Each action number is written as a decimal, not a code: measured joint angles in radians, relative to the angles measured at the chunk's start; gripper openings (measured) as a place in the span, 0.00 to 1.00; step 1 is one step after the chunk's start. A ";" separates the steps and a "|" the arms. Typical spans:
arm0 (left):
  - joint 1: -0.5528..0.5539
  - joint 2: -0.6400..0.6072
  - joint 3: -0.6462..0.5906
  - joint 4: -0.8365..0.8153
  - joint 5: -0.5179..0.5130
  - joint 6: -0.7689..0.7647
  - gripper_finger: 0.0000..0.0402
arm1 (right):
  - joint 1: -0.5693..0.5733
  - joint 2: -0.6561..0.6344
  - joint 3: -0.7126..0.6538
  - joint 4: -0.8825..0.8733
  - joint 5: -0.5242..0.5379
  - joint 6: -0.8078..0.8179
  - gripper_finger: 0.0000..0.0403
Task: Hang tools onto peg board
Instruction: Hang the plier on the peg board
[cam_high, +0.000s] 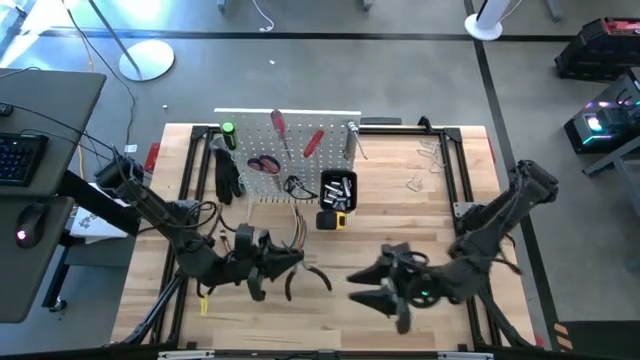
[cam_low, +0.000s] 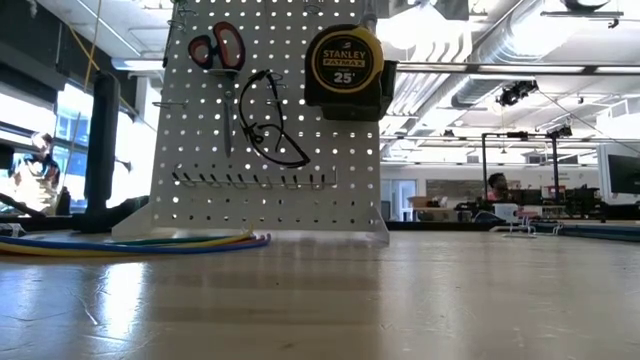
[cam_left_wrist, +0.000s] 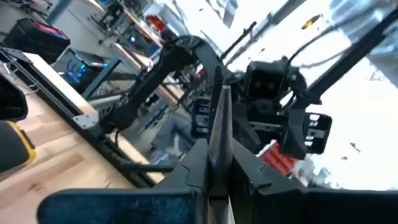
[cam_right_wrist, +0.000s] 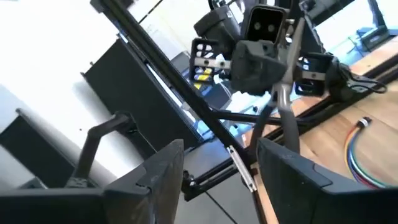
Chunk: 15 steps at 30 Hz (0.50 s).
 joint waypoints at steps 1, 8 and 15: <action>0.000 0.002 0.000 0.020 -0.012 0.000 0.06 | 0.013 -0.011 0.000 -0.019 0.029 0.009 0.49; -0.001 0.004 0.000 0.226 -0.083 0.054 0.06 | 0.114 0.012 -0.002 -0.057 0.338 0.053 0.49; 0.028 0.110 0.008 0.551 -0.111 0.137 0.06 | 0.154 0.102 -0.002 -0.027 0.578 0.180 0.49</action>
